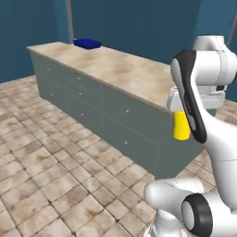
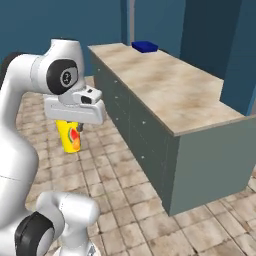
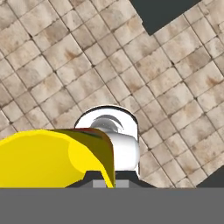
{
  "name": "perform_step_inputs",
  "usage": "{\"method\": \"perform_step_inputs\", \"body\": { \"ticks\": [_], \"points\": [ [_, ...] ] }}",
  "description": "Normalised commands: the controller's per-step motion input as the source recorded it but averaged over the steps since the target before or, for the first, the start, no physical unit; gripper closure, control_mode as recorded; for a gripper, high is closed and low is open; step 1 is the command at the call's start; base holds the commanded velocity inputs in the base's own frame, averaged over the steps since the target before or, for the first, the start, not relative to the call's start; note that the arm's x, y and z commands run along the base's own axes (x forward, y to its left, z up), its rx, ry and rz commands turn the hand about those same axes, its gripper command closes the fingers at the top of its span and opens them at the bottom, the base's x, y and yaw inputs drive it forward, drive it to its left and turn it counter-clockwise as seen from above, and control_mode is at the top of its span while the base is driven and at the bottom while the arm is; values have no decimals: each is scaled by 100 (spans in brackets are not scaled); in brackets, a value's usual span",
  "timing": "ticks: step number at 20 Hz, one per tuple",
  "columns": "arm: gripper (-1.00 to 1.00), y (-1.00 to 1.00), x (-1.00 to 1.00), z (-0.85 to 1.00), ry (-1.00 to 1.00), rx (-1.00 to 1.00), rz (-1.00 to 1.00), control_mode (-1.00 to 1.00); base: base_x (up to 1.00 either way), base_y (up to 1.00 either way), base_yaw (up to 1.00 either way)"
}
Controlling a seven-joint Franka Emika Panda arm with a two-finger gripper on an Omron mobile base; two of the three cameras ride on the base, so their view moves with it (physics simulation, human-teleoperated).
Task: There is a tray on the dining counter. Grab the cup, mug, and pitcher and place them on the tray. The pitcher may be placed next to the tray if it cannot fit the tray.
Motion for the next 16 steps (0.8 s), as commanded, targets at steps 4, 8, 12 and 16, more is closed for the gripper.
{"method": "perform_step_inputs", "body": {
  "ticks": [4,8,12,16],
  "points": [
    [100,0,0,0,0,0,0,100,75,-100,0],
    [100,0,0,0,0,0,0,100,64,-100,0],
    [100,0,0,0,0,0,0,100,45,-100,0],
    [100,0,0,0,0,0,0,100,38,-100,0]
  ]
}}
